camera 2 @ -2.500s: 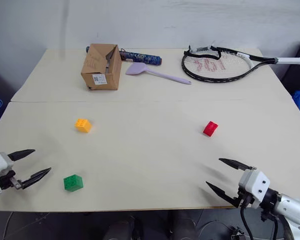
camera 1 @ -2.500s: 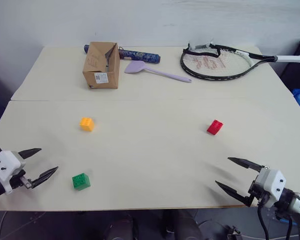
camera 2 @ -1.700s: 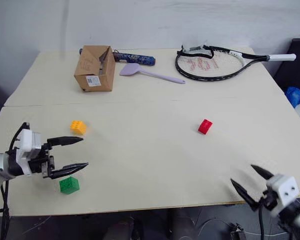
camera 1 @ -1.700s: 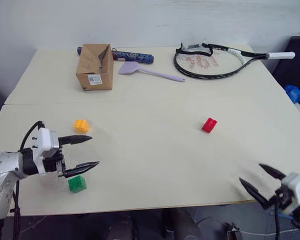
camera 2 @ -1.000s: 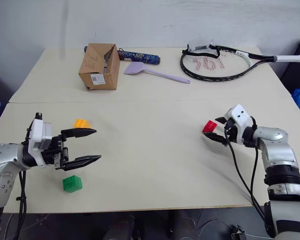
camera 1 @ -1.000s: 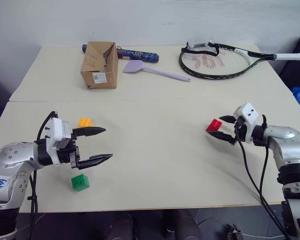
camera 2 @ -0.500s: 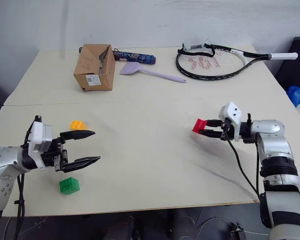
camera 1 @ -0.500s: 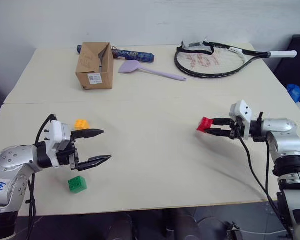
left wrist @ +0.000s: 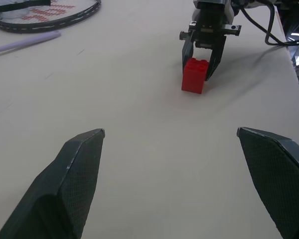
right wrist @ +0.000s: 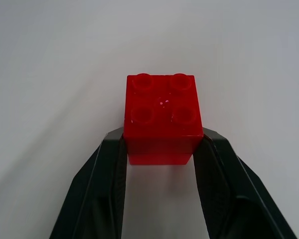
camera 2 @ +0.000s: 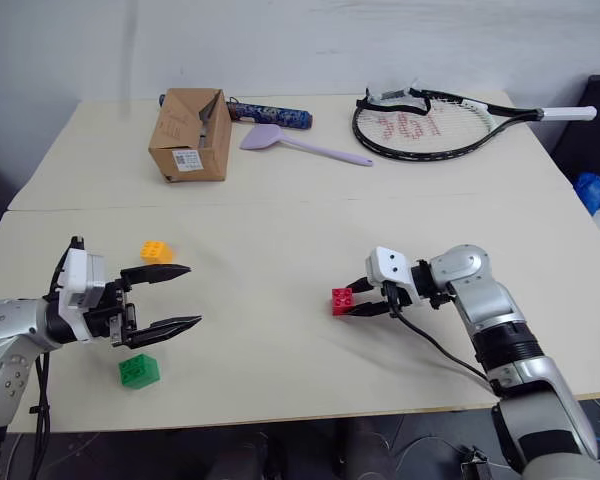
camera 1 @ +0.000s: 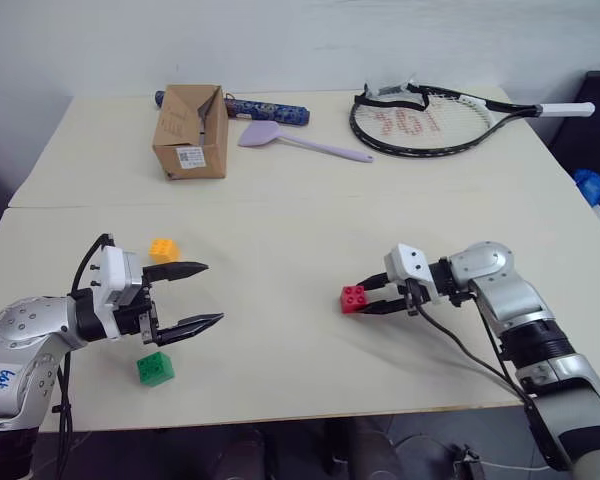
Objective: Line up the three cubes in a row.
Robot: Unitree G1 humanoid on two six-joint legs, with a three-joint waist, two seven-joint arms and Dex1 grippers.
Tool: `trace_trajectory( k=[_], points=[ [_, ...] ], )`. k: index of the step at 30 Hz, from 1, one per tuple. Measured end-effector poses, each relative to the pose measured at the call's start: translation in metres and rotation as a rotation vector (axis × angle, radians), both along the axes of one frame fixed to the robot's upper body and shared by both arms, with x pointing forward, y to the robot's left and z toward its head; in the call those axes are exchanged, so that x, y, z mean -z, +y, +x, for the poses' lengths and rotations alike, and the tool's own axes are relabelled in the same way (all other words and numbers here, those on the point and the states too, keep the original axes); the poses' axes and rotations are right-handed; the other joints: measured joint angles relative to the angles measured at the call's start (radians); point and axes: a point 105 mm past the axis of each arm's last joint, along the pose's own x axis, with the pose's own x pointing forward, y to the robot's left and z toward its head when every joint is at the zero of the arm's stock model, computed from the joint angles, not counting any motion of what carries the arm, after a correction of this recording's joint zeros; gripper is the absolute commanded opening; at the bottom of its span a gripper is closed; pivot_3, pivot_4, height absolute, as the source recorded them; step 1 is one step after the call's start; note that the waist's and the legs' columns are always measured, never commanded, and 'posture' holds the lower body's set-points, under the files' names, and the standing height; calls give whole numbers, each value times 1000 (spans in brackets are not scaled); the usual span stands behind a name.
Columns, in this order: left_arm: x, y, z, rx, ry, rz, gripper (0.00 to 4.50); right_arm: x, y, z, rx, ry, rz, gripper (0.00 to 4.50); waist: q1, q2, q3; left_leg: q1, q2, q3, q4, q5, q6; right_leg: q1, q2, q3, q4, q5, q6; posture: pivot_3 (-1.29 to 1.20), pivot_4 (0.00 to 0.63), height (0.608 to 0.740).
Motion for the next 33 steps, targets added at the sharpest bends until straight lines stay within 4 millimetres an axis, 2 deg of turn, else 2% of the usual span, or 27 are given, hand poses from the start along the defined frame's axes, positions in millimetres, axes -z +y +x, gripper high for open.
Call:
trace_trajectory(
  k=[1,7,10,15,16,18,20,22,26,30,33],
  points=[
    [0,0,0,-1,0,0,4500,0,0,1,-8,-2,2,1452,0,0,0,0,0,0,0,0,0,0,0,0,0,0,0,0,150,740],
    [0,8,-2,-35,-10,4,4500,-6,-1,-2,-37,19,29,3447,4,0,0,-1,0,0,0,0,0,0,0,0,0,0,0,0,150,740],
    [1,21,-7,-92,-9,16,4500,-23,-19,-1,1,-22,46,4472,4,0,0,-1,0,-1,0,0,0,0,-1,0,-1,0,0,0,150,740],
    [8,48,-17,-208,17,39,4500,-32,-47,-10,76,-59,143,4472,6,0,0,0,0,-2,0,0,0,0,-1,-1,-1,0,0,0,150,740],
    [10,60,-19,-255,21,42,4500,-33,-51,-16,90,-66,176,4472,7,0,0,0,0,-2,-1,-1,0,0,-1,-1,-1,0,0,0,150,740],
    [17,101,-28,-416,45,51,4500,-31,-66,-26,143,-110,228,4472,6,0,0,0,1,-2,-2,-1,-1,0,-1,-1,-2,-1,-1,0,150,740],
    [25,126,-37,-514,79,56,4500,-27,-77,-33,191,-132,255,4472,3,0,0,0,1,-1,-2,-1,-1,0,0,-1,-2,-1,-1,0,150,740],
    [40,154,-55,-608,149,78,4500,-22,-84,-46,218,-148,318,4472,3,0,0,1,1,0,-2,-2,-1,0,0,-1,-2,-1,-1,0,150,740],
    [65,193,-96,-698,303,139,4500,-17,-76,-73,193,-100,463,4472,5,-1,0,1,2,-1,-2,-5,0,0,-1,0,-1,-1,-2,0,150,740],
    [70,195,-112,-621,315,205,4500,-24,-66,-83,141,-77,492,4472,9,-1,0,1,1,-2,-2,-8,-4,0,-4,-1,-2,-1,-2,0,150,740],
    [68,181,-114,-502,307,233,4500,-24,-59,-89,100,-80,495,4472,10,-1,0,1,1,-3,-2,-9,-5,0,-4,-2,-2,-1,-3,0,150,740]
  ],
)
